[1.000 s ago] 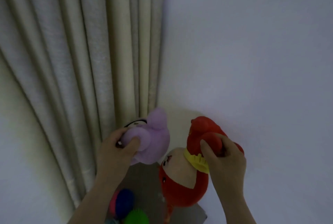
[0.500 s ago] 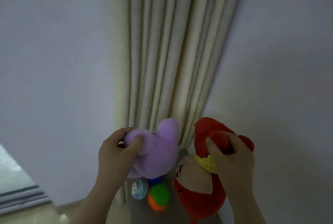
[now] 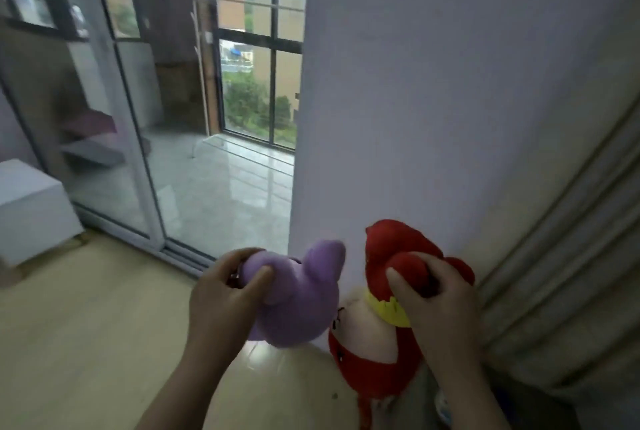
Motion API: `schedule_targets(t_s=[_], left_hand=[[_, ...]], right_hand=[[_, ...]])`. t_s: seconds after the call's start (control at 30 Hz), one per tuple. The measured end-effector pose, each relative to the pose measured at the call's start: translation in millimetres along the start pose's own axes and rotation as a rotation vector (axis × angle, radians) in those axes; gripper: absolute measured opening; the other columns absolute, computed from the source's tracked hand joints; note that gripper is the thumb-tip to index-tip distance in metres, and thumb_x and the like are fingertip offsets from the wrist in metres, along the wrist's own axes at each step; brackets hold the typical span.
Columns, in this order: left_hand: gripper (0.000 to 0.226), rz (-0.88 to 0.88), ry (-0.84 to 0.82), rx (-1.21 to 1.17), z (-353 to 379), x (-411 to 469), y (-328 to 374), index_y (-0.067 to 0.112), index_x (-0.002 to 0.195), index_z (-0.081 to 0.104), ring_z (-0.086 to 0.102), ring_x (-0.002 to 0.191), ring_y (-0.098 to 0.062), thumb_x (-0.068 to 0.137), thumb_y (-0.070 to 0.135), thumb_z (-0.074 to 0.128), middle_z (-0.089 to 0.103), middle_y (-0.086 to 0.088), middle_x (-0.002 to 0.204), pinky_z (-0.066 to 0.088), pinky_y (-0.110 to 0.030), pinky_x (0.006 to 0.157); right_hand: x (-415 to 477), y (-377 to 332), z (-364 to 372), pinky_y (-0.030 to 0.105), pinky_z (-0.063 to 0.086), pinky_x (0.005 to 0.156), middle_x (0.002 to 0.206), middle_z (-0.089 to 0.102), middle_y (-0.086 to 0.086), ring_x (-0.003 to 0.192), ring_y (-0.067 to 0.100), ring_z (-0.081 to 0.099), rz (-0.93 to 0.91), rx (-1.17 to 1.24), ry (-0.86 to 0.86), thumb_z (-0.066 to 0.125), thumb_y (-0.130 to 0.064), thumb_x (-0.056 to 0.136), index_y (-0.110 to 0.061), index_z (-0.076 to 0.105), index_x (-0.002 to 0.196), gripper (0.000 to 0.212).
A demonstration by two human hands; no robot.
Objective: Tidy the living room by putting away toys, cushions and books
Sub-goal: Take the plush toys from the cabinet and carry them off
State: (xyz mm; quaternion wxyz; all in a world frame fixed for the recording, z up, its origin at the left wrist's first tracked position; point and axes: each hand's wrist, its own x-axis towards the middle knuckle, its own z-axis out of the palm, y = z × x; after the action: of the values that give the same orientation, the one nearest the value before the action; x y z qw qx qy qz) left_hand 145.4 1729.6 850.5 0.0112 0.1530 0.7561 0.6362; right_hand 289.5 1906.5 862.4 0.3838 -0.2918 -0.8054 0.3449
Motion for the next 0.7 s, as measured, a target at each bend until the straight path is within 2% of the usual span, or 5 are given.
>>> schedule_targets(t_s=[0.2, 0.3, 0.4, 0.5, 0.7], left_hand=[[0.029, -0.006, 0.235, 0.086, -198.5, 19.8, -39.8, 0.034, 0.080, 0.069, 0.062, 0.064, 0.000, 0.055, 0.043, 0.057, 0.068, 0.021, 0.074, 0.046, -0.021, 0.056], [0.021, -0.009, 0.339, 0.112, -287.5, 19.0, -56.6, 0.037, 0.079, 0.066, 0.062, 0.072, 0.002, 0.059, 0.036, 0.060, 0.069, 0.022, 0.077, 0.044, -0.018, 0.058], [0.020, -0.039, 0.425, 0.104, -339.1, 15.9, -66.3, 0.033, 0.084, 0.067, 0.062, 0.077, -0.004, 0.064, 0.031, 0.066, 0.070, 0.013, 0.080, 0.043, -0.019, 0.060], [0.022, -0.070, 0.510, 0.099, -392.4, 10.2, -80.9, 0.029, 0.087, 0.066, 0.062, 0.081, -0.010, 0.077, 0.011, 0.072, 0.068, 0.011, 0.086, 0.044, -0.021, 0.060], [0.027, -0.156, 0.706, 0.097, -480.4, 3.6, -112.7, 0.033, 0.083, 0.065, 0.061, 0.076, -0.002, 0.078, 0.006, 0.069, 0.068, 0.015, 0.083, 0.042, -0.015, 0.058]], right_hand=[[-51.0, -105.0, 158.9, 0.012, 0.042, 0.070, 0.082, 0.062, -0.024, 0.081, -0.004, 0.057, -0.093, 0.106, -0.159, 0.074, -0.033, 0.078, -0.038, 0.062, 0.090, 0.018], [-86.2, -161.3, 224.3, 0.014, 0.042, 0.069, 0.082, 0.062, -0.023, 0.082, -0.004, 0.057, -0.114, 0.205, -0.268, 0.076, -0.027, 0.076, -0.035, 0.064, 0.089, 0.019], [-107.1, -192.9, 264.4, 0.017, 0.044, 0.068, 0.080, 0.065, -0.018, 0.081, -0.001, 0.059, -0.143, 0.249, -0.355, 0.077, -0.025, 0.076, -0.031, 0.069, 0.089, 0.016], [-126.7, -230.2, 310.0, 0.016, 0.043, 0.069, 0.079, 0.065, -0.018, 0.082, -0.004, 0.058, -0.190, 0.279, -0.429, 0.077, -0.025, 0.074, -0.033, 0.068, 0.084, 0.016], [-160.5, -296.8, 395.7, 0.015, 0.041, 0.069, 0.080, 0.065, -0.016, 0.082, -0.003, 0.058, -0.270, 0.336, -0.619, 0.077, -0.027, 0.073, -0.040, 0.064, 0.079, 0.019]])
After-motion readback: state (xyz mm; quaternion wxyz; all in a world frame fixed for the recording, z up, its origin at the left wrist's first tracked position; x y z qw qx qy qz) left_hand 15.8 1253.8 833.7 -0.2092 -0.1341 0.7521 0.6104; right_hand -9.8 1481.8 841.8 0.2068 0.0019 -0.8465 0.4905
